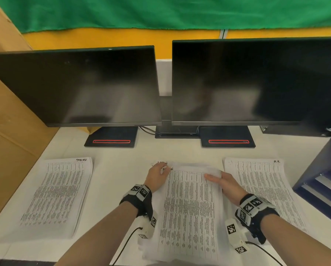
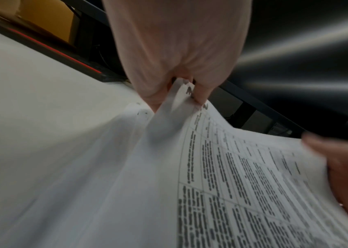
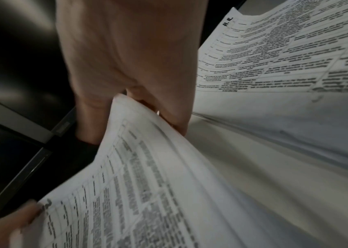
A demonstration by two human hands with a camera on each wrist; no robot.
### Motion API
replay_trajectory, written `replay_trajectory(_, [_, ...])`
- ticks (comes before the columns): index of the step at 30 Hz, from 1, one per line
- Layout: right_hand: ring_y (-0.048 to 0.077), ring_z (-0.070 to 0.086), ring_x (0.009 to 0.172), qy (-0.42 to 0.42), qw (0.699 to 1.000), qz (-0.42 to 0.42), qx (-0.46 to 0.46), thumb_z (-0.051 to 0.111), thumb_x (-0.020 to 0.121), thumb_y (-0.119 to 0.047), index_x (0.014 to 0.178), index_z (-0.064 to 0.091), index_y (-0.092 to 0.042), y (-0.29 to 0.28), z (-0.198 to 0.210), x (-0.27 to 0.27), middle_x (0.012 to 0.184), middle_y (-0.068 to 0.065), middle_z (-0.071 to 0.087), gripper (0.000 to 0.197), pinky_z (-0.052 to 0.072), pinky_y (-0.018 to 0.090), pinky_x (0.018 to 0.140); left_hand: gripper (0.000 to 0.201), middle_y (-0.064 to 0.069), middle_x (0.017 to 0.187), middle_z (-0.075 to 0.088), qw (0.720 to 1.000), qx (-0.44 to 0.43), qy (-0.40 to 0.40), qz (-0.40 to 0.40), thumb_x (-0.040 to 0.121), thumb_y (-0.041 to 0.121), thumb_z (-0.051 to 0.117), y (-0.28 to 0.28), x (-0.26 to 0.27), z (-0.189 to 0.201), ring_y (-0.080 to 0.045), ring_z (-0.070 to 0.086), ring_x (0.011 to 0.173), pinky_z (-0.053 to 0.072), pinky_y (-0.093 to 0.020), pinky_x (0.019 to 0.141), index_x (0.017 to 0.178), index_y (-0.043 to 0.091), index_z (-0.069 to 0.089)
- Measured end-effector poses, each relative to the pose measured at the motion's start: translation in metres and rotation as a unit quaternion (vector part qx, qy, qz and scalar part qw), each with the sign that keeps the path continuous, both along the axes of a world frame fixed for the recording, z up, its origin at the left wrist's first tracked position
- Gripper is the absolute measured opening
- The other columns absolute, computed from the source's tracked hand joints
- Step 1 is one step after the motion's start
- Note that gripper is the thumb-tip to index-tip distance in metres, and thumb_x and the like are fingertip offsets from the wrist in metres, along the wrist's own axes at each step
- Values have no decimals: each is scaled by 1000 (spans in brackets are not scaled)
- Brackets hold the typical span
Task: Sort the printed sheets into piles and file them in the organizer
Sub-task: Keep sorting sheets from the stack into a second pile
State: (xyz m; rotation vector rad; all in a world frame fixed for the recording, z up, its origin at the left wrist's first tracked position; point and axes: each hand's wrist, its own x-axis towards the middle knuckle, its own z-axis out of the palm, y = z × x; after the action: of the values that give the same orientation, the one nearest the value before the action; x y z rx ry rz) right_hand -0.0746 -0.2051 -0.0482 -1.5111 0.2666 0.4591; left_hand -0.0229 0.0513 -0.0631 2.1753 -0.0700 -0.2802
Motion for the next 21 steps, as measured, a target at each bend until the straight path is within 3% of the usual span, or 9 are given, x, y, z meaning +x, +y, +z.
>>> replay_trajectory(2, [27,66,103,-39,998,-23,-44,67,84,-10,101,72,-10,-3,-7,1,106,11,72,18,50,33,90,37,-5,96,59,999,-26,19,40,101,25,34,3,7,7,-19,51,93,31,-25,82,95,6,65])
replay_trajectory(5, [22,65,101,-68,993,-15,-95,65,81,0,91,75,-10,-5,-11,2,97,6,74,17,44,26,91,33,-9,88,58,996,-19,17,87,98,16,34,18,28,3,-29,56,89,42,-31,75,82,11,62])
replay_trajectory(7, [18,64,101,-70,992,3,-102,64,82,1,91,76,-11,-6,-10,0,95,4,74,19,41,24,91,31,-18,101,62,998,15,37,57,96,10,38,29,37,4,-38,60,95,49,-36,76,87,8,67])
replay_trajectory(11, [14,63,101,-70,992,21,-103,61,84,3,91,76,-10,-7,-7,-4,97,3,74,20,38,18,87,27,-12,113,60,986,147,40,-72,94,6,44,39,41,8,-27,56,108,41,-31,96,105,6,69])
replay_trajectory(14, [16,62,104,-65,992,22,-103,60,84,4,90,76,-9,-7,-7,-6,98,4,73,21,37,27,97,14,-7,105,58,975,194,30,-103,84,15,65,41,43,10,-23,57,99,42,-26,85,98,12,68])
replay_trajectory(16, [18,61,105,-62,992,18,-104,60,84,4,90,76,-9,-6,-7,-6,100,5,73,21,36,30,101,21,0,96,53,968,218,5,-121,78,23,74,41,43,10,-17,52,90,40,-24,78,94,14,65])
replay_trajectory(21, [19,61,104,-74,991,7,-115,59,83,5,88,75,-13,-2,-7,-3,99,5,72,25,37,36,103,15,0,90,56,940,285,-66,-173,83,29,66,33,39,13,-16,44,87,34,-27,73,83,17,56])
